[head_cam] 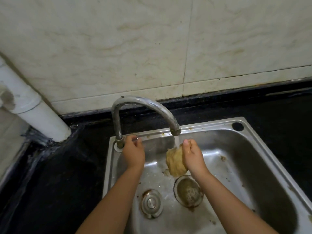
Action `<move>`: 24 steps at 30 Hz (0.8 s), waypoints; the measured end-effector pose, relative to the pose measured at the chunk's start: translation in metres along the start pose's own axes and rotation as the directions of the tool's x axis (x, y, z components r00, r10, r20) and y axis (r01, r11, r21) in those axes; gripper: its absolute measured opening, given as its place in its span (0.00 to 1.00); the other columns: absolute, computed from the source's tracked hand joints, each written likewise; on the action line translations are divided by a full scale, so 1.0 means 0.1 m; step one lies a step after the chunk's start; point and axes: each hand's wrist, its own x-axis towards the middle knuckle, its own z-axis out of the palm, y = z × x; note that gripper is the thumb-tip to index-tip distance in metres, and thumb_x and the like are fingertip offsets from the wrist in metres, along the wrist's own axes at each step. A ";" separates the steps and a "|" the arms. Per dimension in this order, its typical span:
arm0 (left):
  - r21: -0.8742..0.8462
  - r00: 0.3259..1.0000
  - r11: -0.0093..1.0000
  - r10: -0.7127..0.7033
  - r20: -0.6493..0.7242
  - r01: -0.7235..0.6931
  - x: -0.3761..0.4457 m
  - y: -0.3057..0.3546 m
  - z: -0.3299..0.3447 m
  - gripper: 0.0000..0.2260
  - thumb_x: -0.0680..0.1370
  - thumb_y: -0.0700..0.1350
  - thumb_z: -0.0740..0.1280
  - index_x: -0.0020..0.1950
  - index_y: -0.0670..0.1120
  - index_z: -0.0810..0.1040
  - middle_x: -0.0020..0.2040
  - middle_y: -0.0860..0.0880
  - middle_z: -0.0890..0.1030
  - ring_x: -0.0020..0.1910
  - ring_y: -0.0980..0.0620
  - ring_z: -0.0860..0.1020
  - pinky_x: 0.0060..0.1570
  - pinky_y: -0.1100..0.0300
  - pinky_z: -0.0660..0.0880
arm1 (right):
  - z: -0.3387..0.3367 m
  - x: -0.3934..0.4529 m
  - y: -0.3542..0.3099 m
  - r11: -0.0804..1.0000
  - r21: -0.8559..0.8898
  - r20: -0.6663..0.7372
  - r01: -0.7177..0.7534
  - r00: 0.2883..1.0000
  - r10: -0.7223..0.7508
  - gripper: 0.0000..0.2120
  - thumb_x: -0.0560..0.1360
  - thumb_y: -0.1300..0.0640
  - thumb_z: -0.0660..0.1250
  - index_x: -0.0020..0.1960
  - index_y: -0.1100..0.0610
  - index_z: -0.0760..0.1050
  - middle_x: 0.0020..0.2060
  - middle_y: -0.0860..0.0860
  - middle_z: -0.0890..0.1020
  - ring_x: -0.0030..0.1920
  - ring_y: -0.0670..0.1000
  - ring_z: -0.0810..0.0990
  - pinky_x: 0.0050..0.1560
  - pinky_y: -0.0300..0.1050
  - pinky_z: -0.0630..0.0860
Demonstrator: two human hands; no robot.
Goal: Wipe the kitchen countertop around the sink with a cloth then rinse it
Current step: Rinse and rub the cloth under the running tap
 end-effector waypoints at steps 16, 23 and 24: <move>0.045 0.994 0.993 0.106 0.001 -0.106 0.09 -0.03 0.01 0.06 0.78 0.43 0.62 0.53 0.42 0.74 0.47 0.43 0.79 0.49 0.44 0.78 0.54 0.47 0.76 | 0.05 -0.03 -0.05 0.990 0.117 -0.011 -0.079 0.997 0.081 0.15 0.81 0.55 0.50 0.37 0.54 0.64 0.33 0.50 0.69 0.35 0.46 0.69 0.36 0.37 0.68; 0.065 0.993 0.991 0.120 -0.009 -0.120 -0.09 -0.08 0.01 0.15 0.79 0.46 0.61 0.64 0.43 0.66 0.41 0.51 0.74 0.40 0.51 0.76 0.38 0.59 0.72 | 0.03 -0.02 -0.07 0.962 0.229 -0.017 -0.149 0.987 0.157 0.15 0.81 0.54 0.51 0.36 0.54 0.64 0.33 0.50 0.69 0.35 0.47 0.69 0.37 0.40 0.68; 0.085 0.996 0.993 0.086 0.017 -0.088 -0.17 -0.10 0.03 0.15 0.79 0.47 0.60 0.63 0.42 0.66 0.39 0.52 0.73 0.38 0.52 0.75 0.34 0.60 0.71 | 0.03 -0.03 -0.06 0.943 0.288 -0.002 -0.167 0.985 0.175 0.15 0.81 0.55 0.52 0.36 0.54 0.65 0.33 0.50 0.69 0.35 0.47 0.69 0.36 0.40 0.68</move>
